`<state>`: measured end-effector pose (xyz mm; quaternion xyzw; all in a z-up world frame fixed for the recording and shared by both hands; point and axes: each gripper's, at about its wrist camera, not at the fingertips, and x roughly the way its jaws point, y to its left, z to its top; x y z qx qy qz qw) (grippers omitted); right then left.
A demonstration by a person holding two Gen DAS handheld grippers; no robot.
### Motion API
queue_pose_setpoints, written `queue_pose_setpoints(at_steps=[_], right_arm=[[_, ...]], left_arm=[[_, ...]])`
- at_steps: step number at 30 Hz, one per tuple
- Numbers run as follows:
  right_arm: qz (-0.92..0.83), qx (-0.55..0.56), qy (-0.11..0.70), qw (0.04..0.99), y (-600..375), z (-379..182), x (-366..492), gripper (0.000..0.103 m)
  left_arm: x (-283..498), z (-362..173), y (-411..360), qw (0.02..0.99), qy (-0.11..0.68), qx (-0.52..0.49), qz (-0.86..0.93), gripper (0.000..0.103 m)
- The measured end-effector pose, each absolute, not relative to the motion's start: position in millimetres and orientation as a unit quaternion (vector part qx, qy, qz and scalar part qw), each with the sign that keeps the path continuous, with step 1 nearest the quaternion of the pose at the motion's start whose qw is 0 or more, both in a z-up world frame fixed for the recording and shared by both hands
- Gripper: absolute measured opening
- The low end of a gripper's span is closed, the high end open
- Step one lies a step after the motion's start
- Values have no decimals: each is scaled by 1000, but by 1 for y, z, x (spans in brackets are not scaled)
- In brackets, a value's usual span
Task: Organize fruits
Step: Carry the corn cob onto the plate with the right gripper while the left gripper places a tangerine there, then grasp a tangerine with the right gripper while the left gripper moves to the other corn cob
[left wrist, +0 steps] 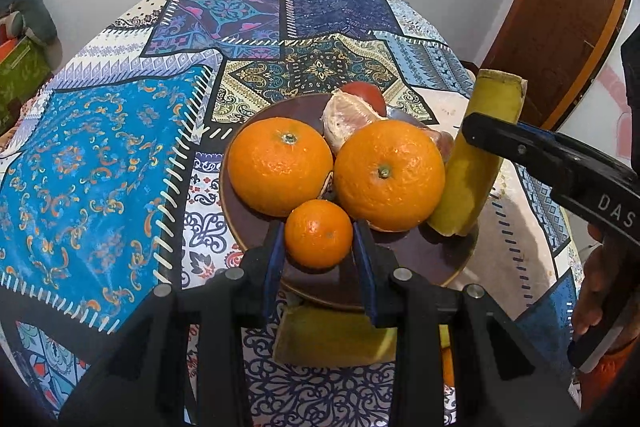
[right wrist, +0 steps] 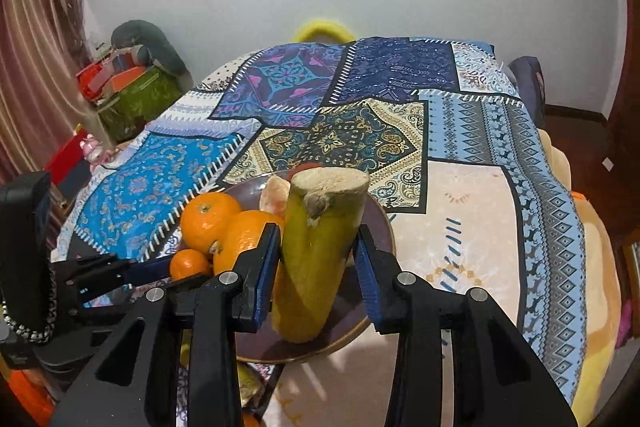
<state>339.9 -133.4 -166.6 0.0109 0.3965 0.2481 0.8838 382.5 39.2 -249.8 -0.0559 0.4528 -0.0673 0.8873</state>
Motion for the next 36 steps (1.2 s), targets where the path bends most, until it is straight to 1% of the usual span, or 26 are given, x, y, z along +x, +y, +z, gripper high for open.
queue_pose_setpoints(at_steps=[3,5,8,14,21,24,26,30,36], right_arm=[[252,11,397,882,-136,-168,343,36],[247,9,401,882,-138,-170,345,36],[241,9,407,881,-141,-173,349,40],[231,-13,411,882,-137,-181,354,46],[223,9,437,871,-145,-194,363,52],[221,-5,445,868,-144,-195,361,52],[226,-21,451,863,-142,-196,359,55],[235,-41,443,864,-142,-194,348,56],[240,-35,446,861,-151,-188,334,56]], left_arm=[[383,-250,41,885,457,-63,-68,36],[382,-248,41,886,455,-63,-64,41],[378,-244,41,889,450,-60,-60,47],[367,-237,38,892,445,-50,-63,52],[356,-229,33,895,438,-43,-67,53],[356,-226,32,897,436,-45,-64,54],[355,-224,33,897,435,-49,-64,54],[352,-221,33,898,433,-47,-61,55],[340,-215,39,900,429,-47,-52,55]])
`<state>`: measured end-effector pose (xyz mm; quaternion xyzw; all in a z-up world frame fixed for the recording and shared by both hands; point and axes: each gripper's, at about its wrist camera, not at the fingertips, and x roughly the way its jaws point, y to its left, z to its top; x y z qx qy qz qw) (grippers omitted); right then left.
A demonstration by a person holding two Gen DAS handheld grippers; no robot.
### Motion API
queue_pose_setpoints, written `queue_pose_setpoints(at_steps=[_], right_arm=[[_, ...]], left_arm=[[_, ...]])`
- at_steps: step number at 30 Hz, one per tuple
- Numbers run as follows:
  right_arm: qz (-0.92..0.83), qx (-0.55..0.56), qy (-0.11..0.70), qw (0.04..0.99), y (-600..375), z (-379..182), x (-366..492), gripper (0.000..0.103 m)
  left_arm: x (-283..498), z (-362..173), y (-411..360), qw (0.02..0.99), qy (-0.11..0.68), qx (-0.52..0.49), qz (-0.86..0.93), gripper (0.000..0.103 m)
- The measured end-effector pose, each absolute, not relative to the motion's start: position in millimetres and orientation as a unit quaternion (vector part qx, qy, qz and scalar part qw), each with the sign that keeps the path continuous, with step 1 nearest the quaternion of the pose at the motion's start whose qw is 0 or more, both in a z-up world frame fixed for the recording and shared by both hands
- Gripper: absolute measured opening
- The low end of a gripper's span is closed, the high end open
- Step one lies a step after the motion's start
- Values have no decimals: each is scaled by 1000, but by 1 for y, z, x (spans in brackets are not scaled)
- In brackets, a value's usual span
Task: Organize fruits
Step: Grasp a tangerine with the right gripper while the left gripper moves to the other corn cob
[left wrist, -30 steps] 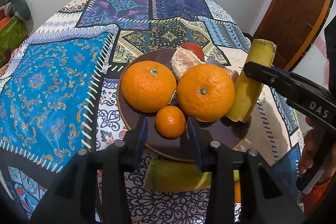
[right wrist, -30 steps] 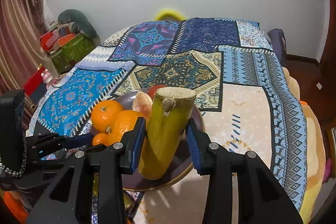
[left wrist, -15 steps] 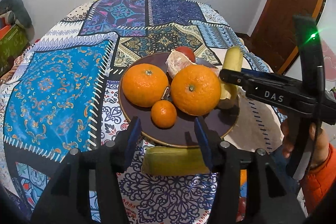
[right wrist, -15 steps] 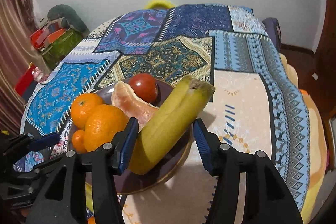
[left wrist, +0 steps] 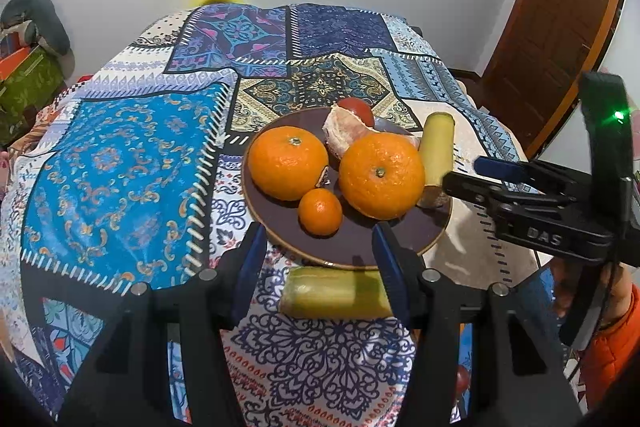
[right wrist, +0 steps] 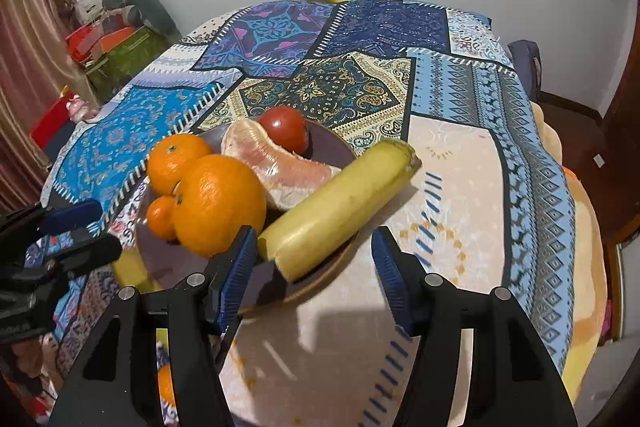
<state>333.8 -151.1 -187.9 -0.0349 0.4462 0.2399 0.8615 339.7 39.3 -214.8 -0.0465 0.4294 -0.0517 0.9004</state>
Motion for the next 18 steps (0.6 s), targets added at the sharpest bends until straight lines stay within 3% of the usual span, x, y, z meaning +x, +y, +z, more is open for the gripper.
queue_pose_setpoints(at_steps=[10,18], right_arm=[[244,-32,428,870,-159,-163,288,56],[263,-39,430,863,-145,-161,245,56]], left_arm=[[307,-199,45,903,427,-39,-38,55],[268,-193,46,903,425,-36,-41,64]])
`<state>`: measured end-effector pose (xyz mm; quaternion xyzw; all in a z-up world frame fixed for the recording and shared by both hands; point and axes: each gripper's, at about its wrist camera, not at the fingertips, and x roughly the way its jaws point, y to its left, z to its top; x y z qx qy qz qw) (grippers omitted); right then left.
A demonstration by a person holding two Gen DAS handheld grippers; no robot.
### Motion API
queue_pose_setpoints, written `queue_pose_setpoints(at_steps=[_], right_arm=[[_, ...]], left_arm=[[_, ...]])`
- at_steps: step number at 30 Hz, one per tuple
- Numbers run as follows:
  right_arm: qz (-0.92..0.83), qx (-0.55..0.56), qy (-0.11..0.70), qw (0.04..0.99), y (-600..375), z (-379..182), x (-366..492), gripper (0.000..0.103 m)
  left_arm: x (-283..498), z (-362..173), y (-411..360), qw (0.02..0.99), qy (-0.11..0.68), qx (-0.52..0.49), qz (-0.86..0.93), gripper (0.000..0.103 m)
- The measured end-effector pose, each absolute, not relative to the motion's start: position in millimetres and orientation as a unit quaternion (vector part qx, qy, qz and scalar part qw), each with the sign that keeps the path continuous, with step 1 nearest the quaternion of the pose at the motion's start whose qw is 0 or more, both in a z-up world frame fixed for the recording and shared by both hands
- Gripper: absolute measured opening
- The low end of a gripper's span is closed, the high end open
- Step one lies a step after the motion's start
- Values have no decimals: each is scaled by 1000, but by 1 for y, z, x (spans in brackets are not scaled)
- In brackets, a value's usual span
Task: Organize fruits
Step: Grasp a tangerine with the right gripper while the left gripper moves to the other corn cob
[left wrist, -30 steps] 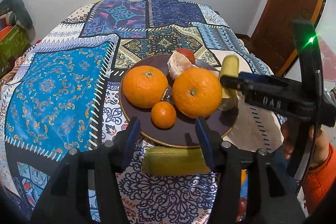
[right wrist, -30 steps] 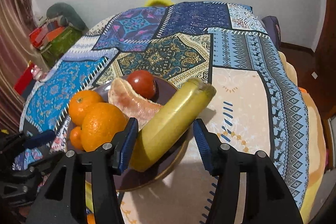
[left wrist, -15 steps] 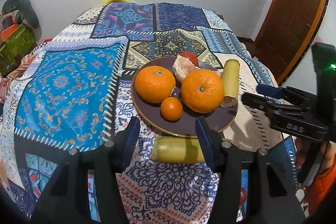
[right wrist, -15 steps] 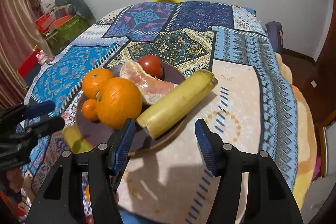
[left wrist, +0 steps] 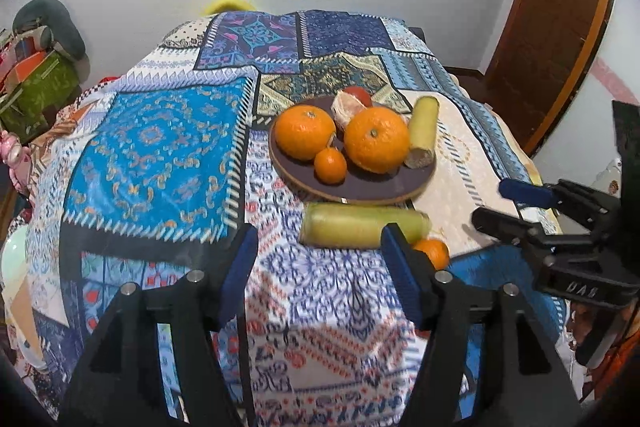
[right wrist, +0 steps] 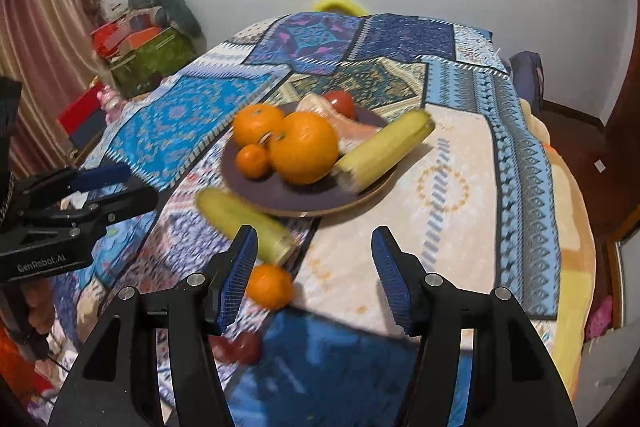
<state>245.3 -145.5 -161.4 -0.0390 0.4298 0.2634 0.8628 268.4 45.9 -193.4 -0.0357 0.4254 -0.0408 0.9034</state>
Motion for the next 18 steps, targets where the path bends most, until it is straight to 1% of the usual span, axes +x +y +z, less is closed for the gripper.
queue_pose_setpoints(at_steps=[7,13,16,17,18], right_arm=[[274,-36,465,841,-128,-192,232,56],[275,-33,502,819,-115,-216,242,55],[282,-33,505,815,-110,-221,246,42],[282,-35,505,815,-109,-222,246,36],[284,-38,502,816,-109,-222,246,35]], left_arm=[[253,-217,46,890,450,-53,-40,65],[253,-232,51,882,465,-63,-36,65],[261,-237,49,876,476,-65,-38,65],[264,-238,46,875,478,-64,-38,65],[268,-238,43,874,480,-63,-39,65]])
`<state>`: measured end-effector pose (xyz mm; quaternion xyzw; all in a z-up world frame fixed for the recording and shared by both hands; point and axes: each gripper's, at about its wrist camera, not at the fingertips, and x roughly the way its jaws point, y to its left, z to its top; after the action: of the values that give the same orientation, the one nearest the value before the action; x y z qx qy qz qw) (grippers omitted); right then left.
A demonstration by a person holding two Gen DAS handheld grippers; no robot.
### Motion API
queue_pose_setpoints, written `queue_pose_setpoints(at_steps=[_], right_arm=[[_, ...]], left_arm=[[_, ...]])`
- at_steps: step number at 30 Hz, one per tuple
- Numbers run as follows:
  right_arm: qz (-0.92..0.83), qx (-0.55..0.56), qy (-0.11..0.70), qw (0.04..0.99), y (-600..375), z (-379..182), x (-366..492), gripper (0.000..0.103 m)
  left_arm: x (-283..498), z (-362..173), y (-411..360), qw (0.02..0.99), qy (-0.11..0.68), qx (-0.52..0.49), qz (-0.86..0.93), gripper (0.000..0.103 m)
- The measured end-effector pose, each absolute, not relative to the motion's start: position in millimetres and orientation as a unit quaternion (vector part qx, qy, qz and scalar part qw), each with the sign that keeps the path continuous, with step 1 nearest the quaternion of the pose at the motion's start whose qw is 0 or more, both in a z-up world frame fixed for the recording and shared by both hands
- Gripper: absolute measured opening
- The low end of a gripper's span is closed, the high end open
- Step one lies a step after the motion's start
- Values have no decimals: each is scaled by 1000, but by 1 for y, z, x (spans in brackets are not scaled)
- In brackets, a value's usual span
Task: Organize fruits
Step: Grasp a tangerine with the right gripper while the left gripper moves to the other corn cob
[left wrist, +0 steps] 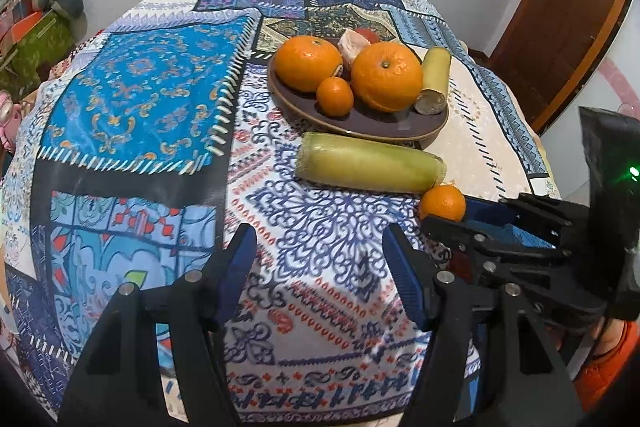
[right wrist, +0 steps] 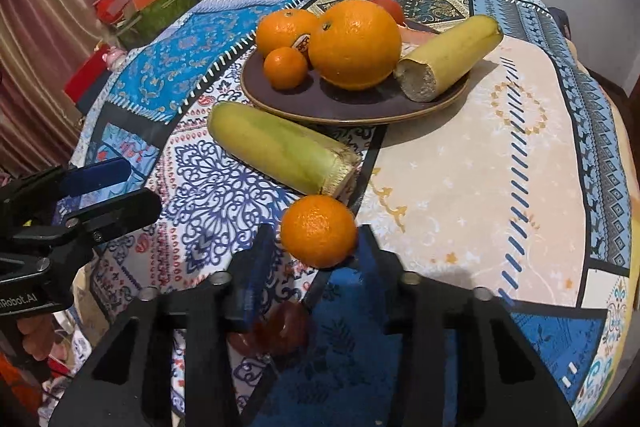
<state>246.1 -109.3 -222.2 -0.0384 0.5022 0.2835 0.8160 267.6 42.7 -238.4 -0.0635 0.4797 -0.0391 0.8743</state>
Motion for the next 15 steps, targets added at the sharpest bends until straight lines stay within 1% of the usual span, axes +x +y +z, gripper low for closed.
queue_pose_setpoints(at_steps=[2,3,4,5,7,11,15], right_arm=[[286,-30,496,819,-116,-220,243,35],[286,-26,490,823,-123,-217,242,35],[284,-24,488,825,-128,-215,241,35],[281,-20,484,829,-138,-212,240,35],[272,-14,479,834,-152,-208,239,35],[252,3,471,846,-187,-199,235,35],[247,31,471,846,-214,-198,228,35]], left_arm=[[273,-238,36,873,481,-65,-44,66],[277,-238,31,873,481,-66,-45,68],[281,-238,26,872,483,-65,-43,75],[286,-240,18,871,486,-63,-40,85],[295,-243,7,869,490,-56,-34,92],[313,-256,-18,859,511,-42,-19,92],[326,-266,-26,848,527,-54,11,92]])
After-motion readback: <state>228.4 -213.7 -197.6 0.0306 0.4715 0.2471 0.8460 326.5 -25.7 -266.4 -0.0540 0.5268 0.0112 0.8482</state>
